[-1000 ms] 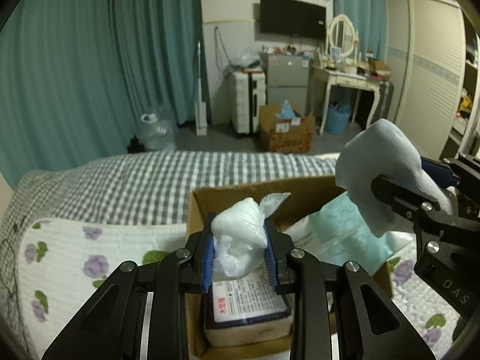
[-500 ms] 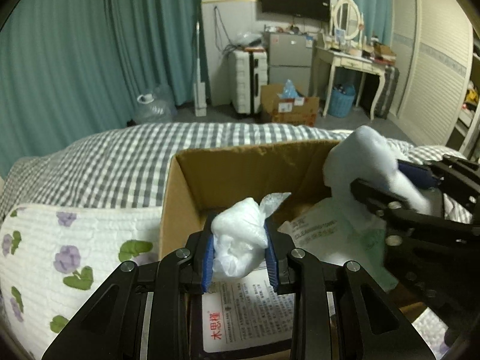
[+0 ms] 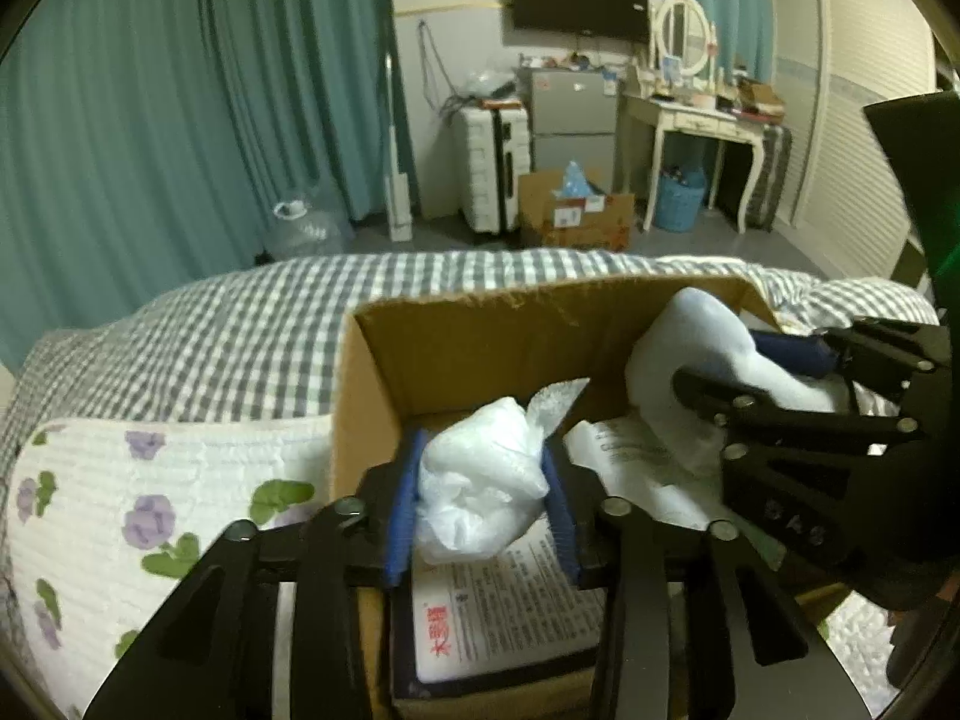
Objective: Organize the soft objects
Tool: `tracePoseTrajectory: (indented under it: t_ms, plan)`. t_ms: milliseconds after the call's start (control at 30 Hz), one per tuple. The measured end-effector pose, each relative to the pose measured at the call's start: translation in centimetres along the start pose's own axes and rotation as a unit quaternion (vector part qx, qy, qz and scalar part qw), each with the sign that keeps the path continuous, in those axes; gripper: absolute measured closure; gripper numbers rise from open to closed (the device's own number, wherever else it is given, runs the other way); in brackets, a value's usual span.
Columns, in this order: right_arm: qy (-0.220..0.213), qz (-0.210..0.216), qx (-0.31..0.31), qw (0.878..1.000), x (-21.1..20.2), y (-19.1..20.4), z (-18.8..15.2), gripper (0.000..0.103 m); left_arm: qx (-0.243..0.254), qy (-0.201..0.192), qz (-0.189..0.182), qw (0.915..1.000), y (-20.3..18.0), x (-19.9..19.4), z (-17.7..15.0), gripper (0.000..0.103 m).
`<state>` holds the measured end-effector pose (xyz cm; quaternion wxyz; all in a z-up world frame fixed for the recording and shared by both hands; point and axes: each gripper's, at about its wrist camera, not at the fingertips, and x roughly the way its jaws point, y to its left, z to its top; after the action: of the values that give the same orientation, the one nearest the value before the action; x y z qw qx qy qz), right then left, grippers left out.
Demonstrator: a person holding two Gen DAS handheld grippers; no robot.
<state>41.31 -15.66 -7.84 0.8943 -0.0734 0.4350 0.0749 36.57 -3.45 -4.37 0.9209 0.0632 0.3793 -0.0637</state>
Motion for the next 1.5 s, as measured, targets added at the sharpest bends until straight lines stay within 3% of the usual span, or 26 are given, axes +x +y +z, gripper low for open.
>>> tracePoseTrajectory:
  t_ms: [67,133,167,300,533,600,667,800,967,1067,1200,1400,1500]
  plan:
    - [-0.012,-0.01,0.002,1.0,-1.2,-0.2,0.0,0.054,-0.002,-0.004,-0.001,1.0,0.0,-1.1,0.4,0.059]
    - [-0.026,-0.024,0.0,0.999,-3.0,-0.3,0.4,0.036,-0.003,-0.01,0.0,0.9999,0.1,-2.4,0.8,0.055]
    - [-0.039,-0.033,0.0,0.999,-4.3,-0.4,0.6,0.028,-0.004,-0.017,0.001,0.9998,0.1,-3.6,1.2,0.047]
    - [-0.072,-0.043,0.012,0.996,-9.5,-0.9,1.6,0.024,-0.001,-0.057,0.009,0.9983,-0.1,-8.4,2.3,0.029]
    - [-0.153,-0.085,0.012,0.984,-22.4,-0.9,3.0,0.016,-0.006,-0.128,0.011,0.9917,-0.1,-19.3,4.4,0.024]
    - [-0.181,-0.092,0.012,0.979,-27.1,-0.6,3.0,0.012,-0.003,-0.157,0.014,0.9875,0.0,-22.9,4.5,0.009]
    - [-0.201,-0.099,0.011,0.974,-30.8,0.0,2.9,0.009,-0.003,-0.19,0.02,0.9816,0.1,-26.3,4.4,0.002]
    - [-0.229,-0.106,0.014,0.968,-37.8,0.9,1.6,0.0,-0.002,-0.235,0.028,0.9716,0.5,-32.6,3.2,0.0]
    - [-0.284,-0.098,0.042,0.953,-45.3,1.7,-2.3,0.0,-0.009,-0.265,0.024,0.964,1.2,-36.4,0.4,0.0]
    - [-0.308,-0.102,0.039,0.945,-47.1,2.3,-4.4,0.0,-0.015,-0.277,0.02,0.9605,1.5,-36.9,-1.7,0.0]
    - [-0.322,-0.097,0.037,0.941,-46.5,2.9,-7.6,0.0,-0.044,-0.287,0.012,0.9568,2.8,-35.5,-4.4,0.0]
    - [-0.337,-0.107,0.038,0.935,-40.3,3.6,-12.3,0.0,-0.052,-0.297,0.052,0.952,2.9,-30.2,-7.5,0.0]
    - [-0.341,-0.115,0.04,0.932,-36.0,3.4,-13.7,0.0,-0.056,-0.273,0.056,0.9588,3.3,-26.0,-9.0,0.0]
